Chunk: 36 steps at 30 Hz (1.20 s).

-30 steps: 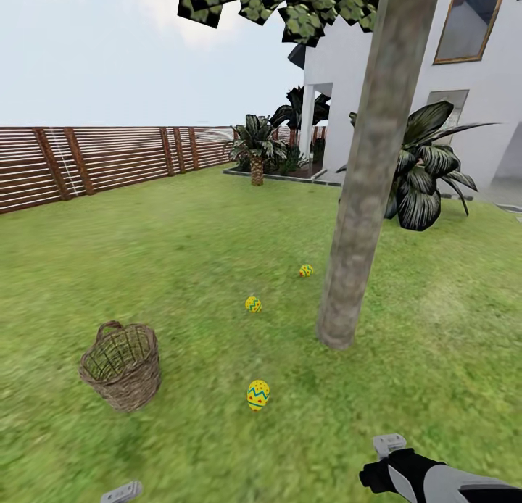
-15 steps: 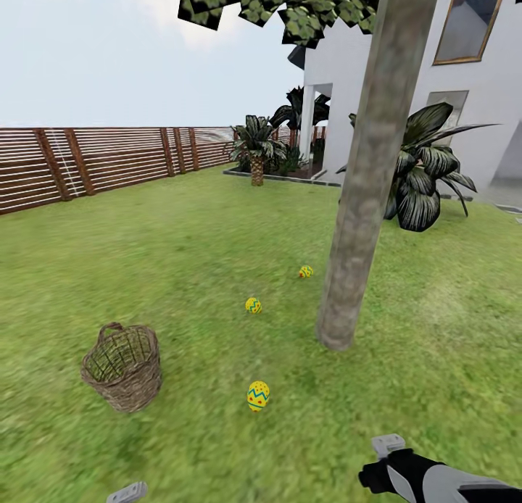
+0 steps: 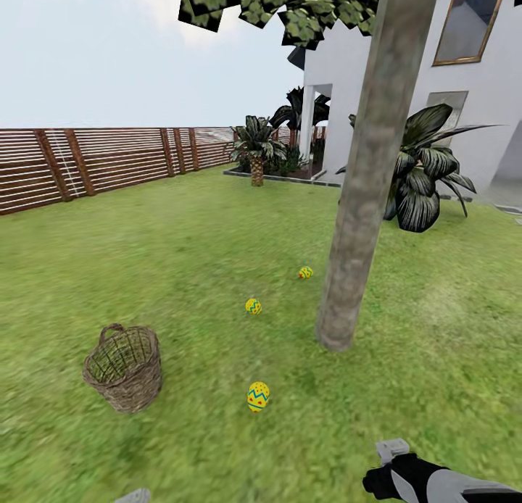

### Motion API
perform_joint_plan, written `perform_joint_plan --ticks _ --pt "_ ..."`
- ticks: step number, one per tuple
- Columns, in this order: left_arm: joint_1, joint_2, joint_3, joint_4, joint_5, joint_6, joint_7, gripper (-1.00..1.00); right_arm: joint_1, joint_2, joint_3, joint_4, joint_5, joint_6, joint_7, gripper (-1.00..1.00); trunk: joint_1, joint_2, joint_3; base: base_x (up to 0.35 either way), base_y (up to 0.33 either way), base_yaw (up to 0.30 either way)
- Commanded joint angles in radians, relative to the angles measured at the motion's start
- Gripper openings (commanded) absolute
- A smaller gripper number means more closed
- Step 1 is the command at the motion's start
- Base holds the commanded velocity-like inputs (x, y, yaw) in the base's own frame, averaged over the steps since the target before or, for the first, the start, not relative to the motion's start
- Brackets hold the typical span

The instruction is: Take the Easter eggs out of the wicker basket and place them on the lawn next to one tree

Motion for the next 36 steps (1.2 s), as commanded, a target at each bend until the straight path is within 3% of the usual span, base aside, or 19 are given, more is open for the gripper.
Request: perform_joint_plan --ticks 1,8,11,13,15,18,26,36 --pt "-0.001 -0.002 0.003 0.003 0.010 0.010 -0.003 1.00 0.007 -0.001 0.005 0.001 0.010 0.001 -0.003 1.00 -0.004 0.006 0.002 0.000 0.000 0.000" --pt "0.000 0.005 0.002 0.003 0.010 0.069 -0.004 1.00 0.065 -0.002 0.005 0.001 0.008 -0.001 -0.036 1.00 -0.031 0.055 0.024 0.000 0.000 0.000" --pt "0.008 0.012 0.002 0.003 0.011 0.075 0.017 1.00 0.079 0.003 0.005 0.001 0.003 -0.006 -0.124 1.00 -0.042 0.076 0.033 0.000 0.000 0.000" --pt "0.009 0.017 0.001 0.003 0.011 0.073 0.064 1.00 0.087 0.005 0.005 0.001 0.001 -0.010 -0.152 1.00 -0.050 0.090 0.039 0.000 0.000 0.000" --pt "0.011 0.023 0.001 0.003 0.013 0.061 0.204 1.00 0.098 0.009 0.005 0.001 -0.001 -0.014 -0.174 1.00 -0.057 0.104 0.046 0.000 0.000 0.000" --pt "0.012 0.023 0.002 0.003 0.015 0.039 0.280 1.00 0.104 0.008 0.004 0.002 -0.003 -0.014 -0.178 1.00 -0.069 0.125 0.055 0.000 0.000 0.000" --pt "0.012 0.018 0.003 0.003 0.015 0.034 0.298 1.00 0.129 0.007 0.003 0.001 -0.004 -0.016 -0.174 1.00 -0.100 0.181 0.080 0.000 0.000 0.000" --pt "0.026 0.020 0.003 0.003 0.016 0.033 0.261 1.00 0.134 0.008 0.003 0.001 -0.004 -0.015 -0.172 1.00 -0.138 0.251 0.112 0.000 0.000 0.000"
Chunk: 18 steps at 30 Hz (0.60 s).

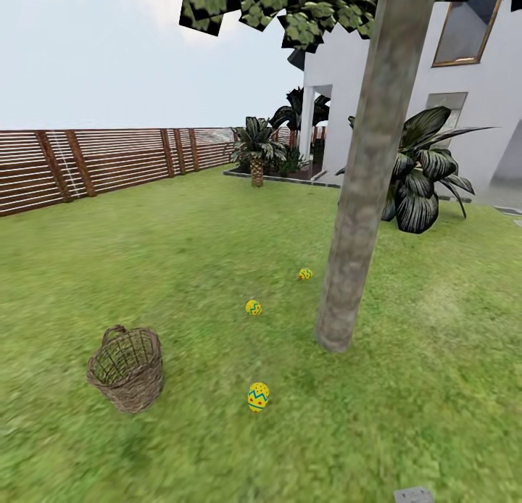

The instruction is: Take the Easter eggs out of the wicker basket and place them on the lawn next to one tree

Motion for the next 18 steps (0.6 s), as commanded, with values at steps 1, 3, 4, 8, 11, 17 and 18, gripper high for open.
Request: perform_joint_plan --ticks 1,3,4,8,11,17,18 --pt "-0.001 0.000 0.000 0.002 0.010 0.001 0.002 1.00 -0.001 -0.001 0.004 0.002 0.009 0.003 -0.001 1.00 -0.003 0.005 0.001 0.000 0.000 0.000" --pt "-0.001 -0.001 0.000 0.002 0.009 0.000 0.002 1.00 0.001 -0.005 0.004 0.002 0.009 0.003 -0.001 1.00 -0.011 0.019 0.008 0.000 0.000 0.000" --pt "0.000 -0.002 0.000 0.002 0.009 0.000 0.002 1.00 0.003 -0.006 0.004 0.002 0.009 0.002 -0.001 1.00 -0.015 0.026 0.011 0.000 0.000 0.000" --pt "0.031 -0.002 0.000 0.002 0.009 -0.003 -0.001 1.00 0.026 -0.009 0.004 0.002 0.009 0.000 -0.001 1.00 -0.030 0.054 0.023 0.000 0.000 0.000" --pt "0.042 0.007 0.002 0.002 0.011 -0.002 -0.022 1.00 0.041 -0.008 0.004 0.002 0.010 -0.001 -0.001 1.00 -0.042 0.075 0.033 0.000 0.000 0.000" --pt "0.094 0.026 0.003 0.002 0.011 -0.002 -0.071 1.00 0.076 -0.007 0.004 0.002 0.010 -0.001 -0.001 1.00 -0.042 0.075 0.033 0.000 0.000 0.000" --pt "0.104 0.024 0.003 0.002 0.012 -0.002 -0.073 1.00 0.080 -0.006 0.004 0.003 0.010 -0.001 -0.001 1.00 -0.042 0.075 0.033 0.000 0.000 0.000"
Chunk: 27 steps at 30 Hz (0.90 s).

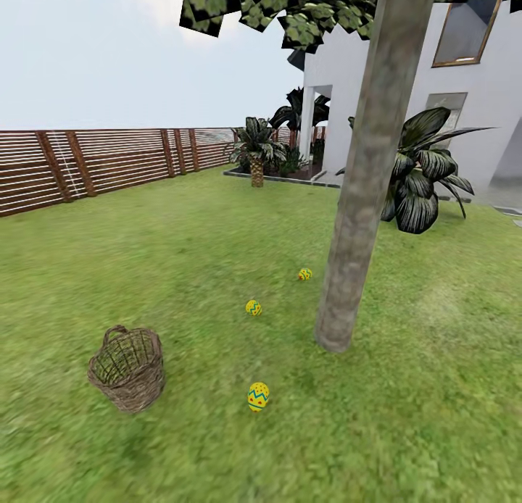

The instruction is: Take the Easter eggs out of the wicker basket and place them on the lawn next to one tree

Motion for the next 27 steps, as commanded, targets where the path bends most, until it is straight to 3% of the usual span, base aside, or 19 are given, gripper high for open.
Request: perform_joint_plan --ticks 1,13,22,27 --pt "0.003 0.000 0.001 0.002 0.010 0.002 -0.004 1.00 0.003 0.000 0.005 0.002 0.009 0.003 -0.001 1.00 0.001 -0.002 -0.002 0.000 0.000 0.000" --pt "0.075 -0.010 0.001 0.002 0.010 0.000 -0.007 1.00 0.107 -0.003 0.005 0.001 0.008 -0.003 -0.001 1.00 0.001 -0.002 -0.002 0.000 0.000 0.000" --pt "0.167 -0.015 0.001 0.002 0.012 -0.003 -0.032 1.00 0.201 0.000 0.005 0.002 0.009 -0.101 -0.001 1.00 0.001 -0.002 -0.002 0.000 0.000 0.000" --pt "0.235 -0.023 0.001 0.002 0.015 -0.079 -0.035 1.00 0.251 0.003 0.005 0.001 0.009 -0.120 -0.001 1.00 0.001 -0.002 -0.002 0.000 0.000 0.000"
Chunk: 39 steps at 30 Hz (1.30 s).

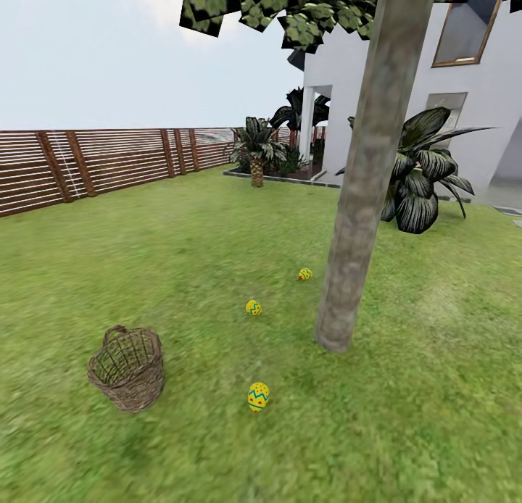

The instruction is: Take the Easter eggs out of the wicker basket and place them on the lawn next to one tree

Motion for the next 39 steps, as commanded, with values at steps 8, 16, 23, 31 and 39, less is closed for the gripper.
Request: perform_joint_plan --ticks 8,16,23,31,39 --pt "0.069 -0.012 0.002 0.002 0.011 -0.008 -0.006 1.00 0.065 0.031 0.006 0.002 0.015 -0.021 -0.004 1.00 0.001 -0.002 -0.002 0.000 0.000 0.000" --pt "0.165 -0.018 0.003 0.002 0.011 -0.028 -0.075 1.00 0.128 0.003 0.005 0.003 0.012 -0.012 -0.031 1.00 0.001 -0.002 -0.002 0.000 0.000 0.000" --pt "0.183 -0.111 0.002 0.000 0.006 -0.059 0.042 1.00 0.179 0.059 0.005 0.003 0.011 -0.047 -0.172 1.00 0.001 -0.002 -0.002 0.000 0.000 0.000" --pt "0.183 -0.190 0.001 -0.009 0.006 -0.058 0.125 1.00 0.184 0.075 0.005 0.002 0.010 -0.053 -0.061 1.00 0.001 -0.002 -0.002 0.000 0.000 0.000" --pt "0.183 -0.178 0.007 -0.012 0.011 -0.054 0.066 1.00 0.185 0.099 0.004 -0.001 0.010 -0.056 0.085 1.00 0.001 -0.002 -0.002 0.000 0.000 0.000"
